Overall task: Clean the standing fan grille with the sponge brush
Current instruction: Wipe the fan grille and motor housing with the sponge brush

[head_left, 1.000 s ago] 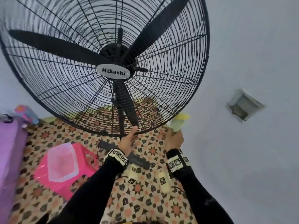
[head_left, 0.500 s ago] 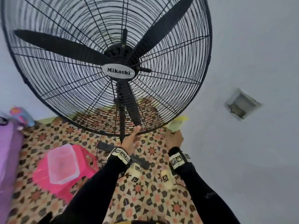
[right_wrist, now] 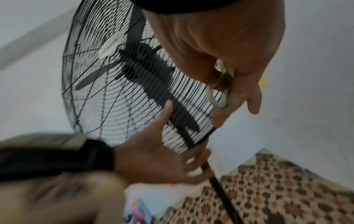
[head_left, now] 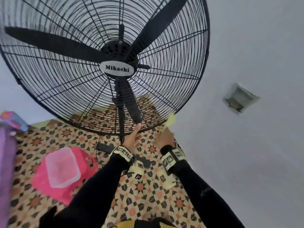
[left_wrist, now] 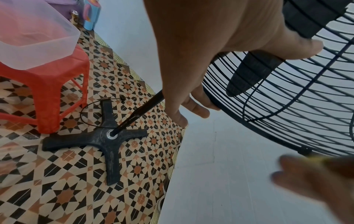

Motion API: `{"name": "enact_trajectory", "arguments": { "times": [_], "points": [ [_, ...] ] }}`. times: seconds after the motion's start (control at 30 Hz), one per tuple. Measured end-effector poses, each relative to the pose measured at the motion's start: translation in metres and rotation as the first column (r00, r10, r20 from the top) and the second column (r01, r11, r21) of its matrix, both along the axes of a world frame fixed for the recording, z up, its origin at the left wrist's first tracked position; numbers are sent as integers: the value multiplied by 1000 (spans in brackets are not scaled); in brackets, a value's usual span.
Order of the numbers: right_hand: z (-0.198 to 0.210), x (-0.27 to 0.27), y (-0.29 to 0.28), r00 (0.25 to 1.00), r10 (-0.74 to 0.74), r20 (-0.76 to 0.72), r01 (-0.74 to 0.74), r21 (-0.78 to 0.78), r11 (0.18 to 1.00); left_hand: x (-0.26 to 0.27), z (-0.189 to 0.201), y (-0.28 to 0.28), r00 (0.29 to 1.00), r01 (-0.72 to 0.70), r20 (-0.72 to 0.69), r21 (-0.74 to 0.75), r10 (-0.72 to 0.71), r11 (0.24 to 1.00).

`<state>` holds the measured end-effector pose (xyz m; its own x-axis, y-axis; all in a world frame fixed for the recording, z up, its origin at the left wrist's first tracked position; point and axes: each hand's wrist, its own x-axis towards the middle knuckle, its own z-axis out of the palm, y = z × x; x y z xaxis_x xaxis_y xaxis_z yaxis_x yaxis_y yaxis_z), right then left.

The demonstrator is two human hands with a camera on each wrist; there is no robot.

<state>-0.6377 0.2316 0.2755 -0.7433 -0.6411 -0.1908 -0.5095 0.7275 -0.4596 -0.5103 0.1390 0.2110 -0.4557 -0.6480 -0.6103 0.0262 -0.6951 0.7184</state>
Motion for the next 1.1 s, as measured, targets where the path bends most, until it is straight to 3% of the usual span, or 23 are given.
{"name": "enact_trajectory", "arguments": {
  "times": [0.07, 0.1, 0.23, 0.3, 0.37, 0.43, 0.5, 0.67, 0.8, 0.87, 0.97, 1.0, 1.1],
  "points": [
    [-12, 21, 20, 977, 215, -6, -210, 184, 960, -1, -17, -8, 1000, 9, 25, -11, -9, 1000],
    [-13, 23, 31, 968, 250, -16, -243, 176, 954, -2, -28, -13, 1000, 21, 19, -18, -21, 1000],
    [9, -2, 32, 994, -77, -73, 65, -158, 985, 5, -10, -3, 997, 74, -10, -16, -74, 997],
    [19, -5, 19, 989, -134, -60, 121, -186, 975, 5, -7, -2, 998, 63, -29, -11, -63, 998],
    [16, 16, 15, 990, 75, -123, -75, 2, 997, 4, -8, -3, 998, 42, -36, -13, -43, 999],
    [3, 45, 23, 968, 249, -43, -240, 146, 960, 4, -8, -3, 999, 30, -40, -7, -30, 1000],
    [5, 54, 34, 947, 319, 21, -317, 205, 926, 5, -9, -3, 999, 42, -34, -3, -42, 999],
    [56, 18, 36, 991, 71, -111, -63, 73, 995, 7, -12, -5, 997, -5, -80, 28, 8, 1000],
    [62, 11, 32, 986, -49, -160, 46, -27, 999, 7, 1, 1, 979, -46, -195, 91, 63, 995],
    [51, 27, 32, 982, 25, -189, -22, 21, 1000, 2, 0, 3, 952, -98, -271, 167, 141, 981],
    [38, 57, 41, 902, 399, -165, -358, 234, 904, -7, 0, 5, 963, -107, -232, 126, 134, 986],
    [42, 58, 42, 875, 453, -174, -408, 239, 881, -8, -2, 5, 969, -117, -203, 115, 138, 987],
    [71, 40, 35, 911, 333, -245, -325, 75, 943, -7, -8, 4, 952, -149, -251, 125, 177, 981]
  ]
}}
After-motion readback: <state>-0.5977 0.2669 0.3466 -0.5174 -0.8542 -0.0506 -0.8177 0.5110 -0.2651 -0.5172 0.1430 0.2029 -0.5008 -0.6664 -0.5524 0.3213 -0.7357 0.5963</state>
